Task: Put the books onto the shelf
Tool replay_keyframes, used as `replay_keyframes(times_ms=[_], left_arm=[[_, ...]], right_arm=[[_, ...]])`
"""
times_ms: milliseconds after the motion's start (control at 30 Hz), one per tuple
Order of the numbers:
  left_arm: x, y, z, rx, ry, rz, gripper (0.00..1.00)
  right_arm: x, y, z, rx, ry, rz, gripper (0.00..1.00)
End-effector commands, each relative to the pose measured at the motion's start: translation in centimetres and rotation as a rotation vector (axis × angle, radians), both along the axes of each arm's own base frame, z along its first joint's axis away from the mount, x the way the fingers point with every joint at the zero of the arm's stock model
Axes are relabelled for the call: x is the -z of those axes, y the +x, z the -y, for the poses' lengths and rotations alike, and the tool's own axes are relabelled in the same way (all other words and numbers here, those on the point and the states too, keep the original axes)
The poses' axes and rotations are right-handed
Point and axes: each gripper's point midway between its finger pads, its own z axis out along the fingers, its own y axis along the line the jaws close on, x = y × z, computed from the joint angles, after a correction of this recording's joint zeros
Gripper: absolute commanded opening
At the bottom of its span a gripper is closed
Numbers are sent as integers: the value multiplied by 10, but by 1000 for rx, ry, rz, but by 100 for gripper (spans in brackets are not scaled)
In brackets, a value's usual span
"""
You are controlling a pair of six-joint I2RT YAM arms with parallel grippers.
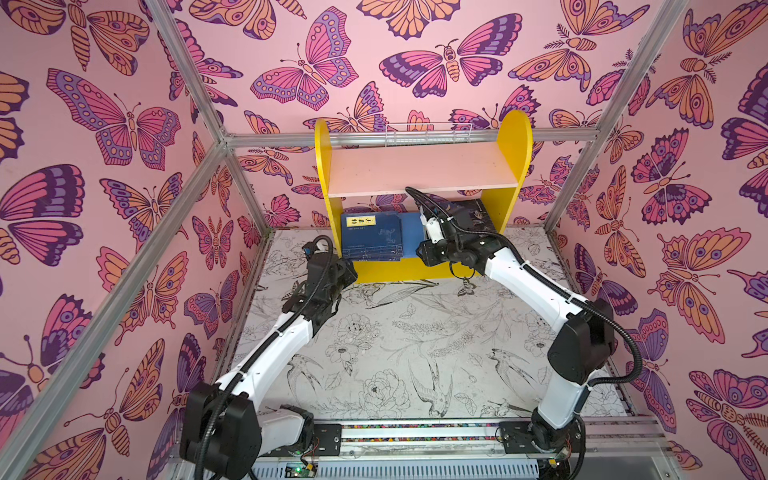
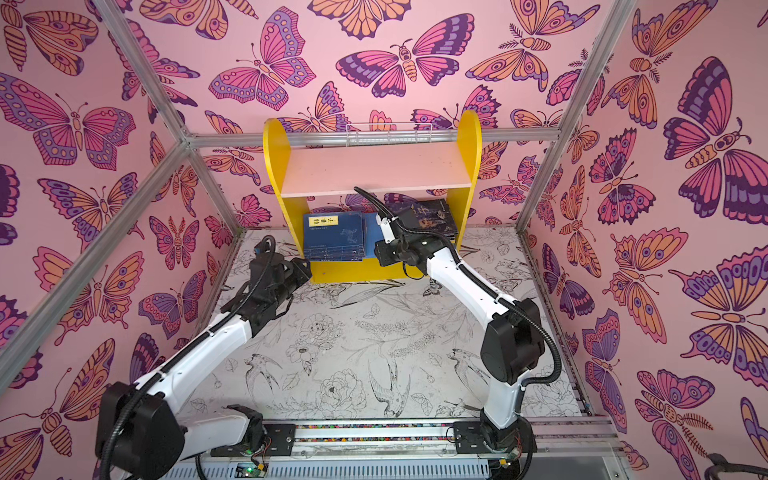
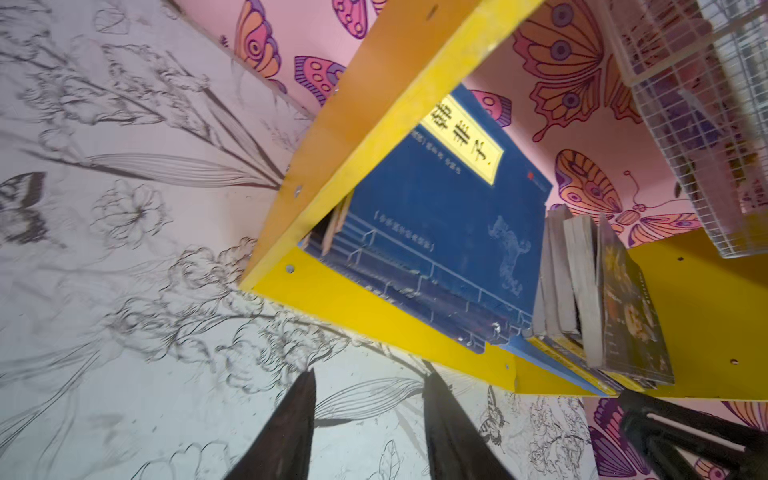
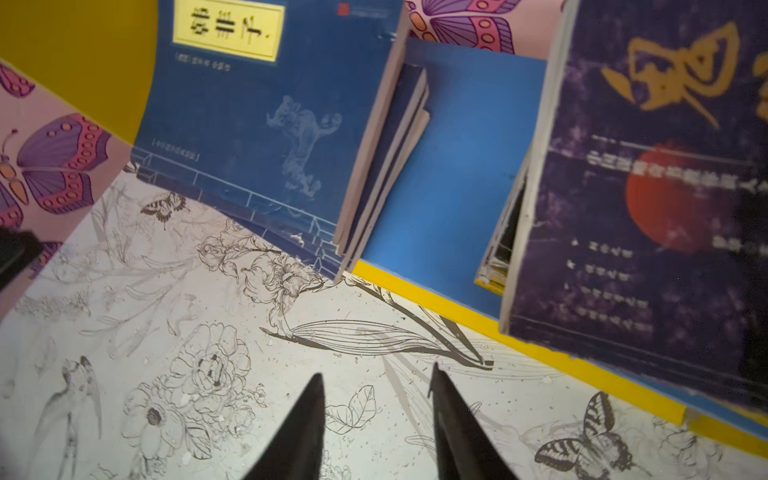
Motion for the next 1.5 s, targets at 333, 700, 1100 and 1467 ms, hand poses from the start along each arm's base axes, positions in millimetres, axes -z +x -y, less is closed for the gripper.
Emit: replay_keyframes(times_ms=[333, 700, 1100, 1467], left_arm=[[72, -77, -67, -262, 4, -231, 48], [71, -80, -71, -272, 15, -234, 49], [79, -81, -71, -273, 18, -259, 49], [83, -80, -67, -249, 22, -276, 49]], right_arm=[[27, 21, 31, 178, 22, -129, 12], [32, 44, 36, 200, 9, -111, 11], [22, 63, 24, 162, 21, -81, 11], [10, 67, 15, 122, 43, -56, 10]])
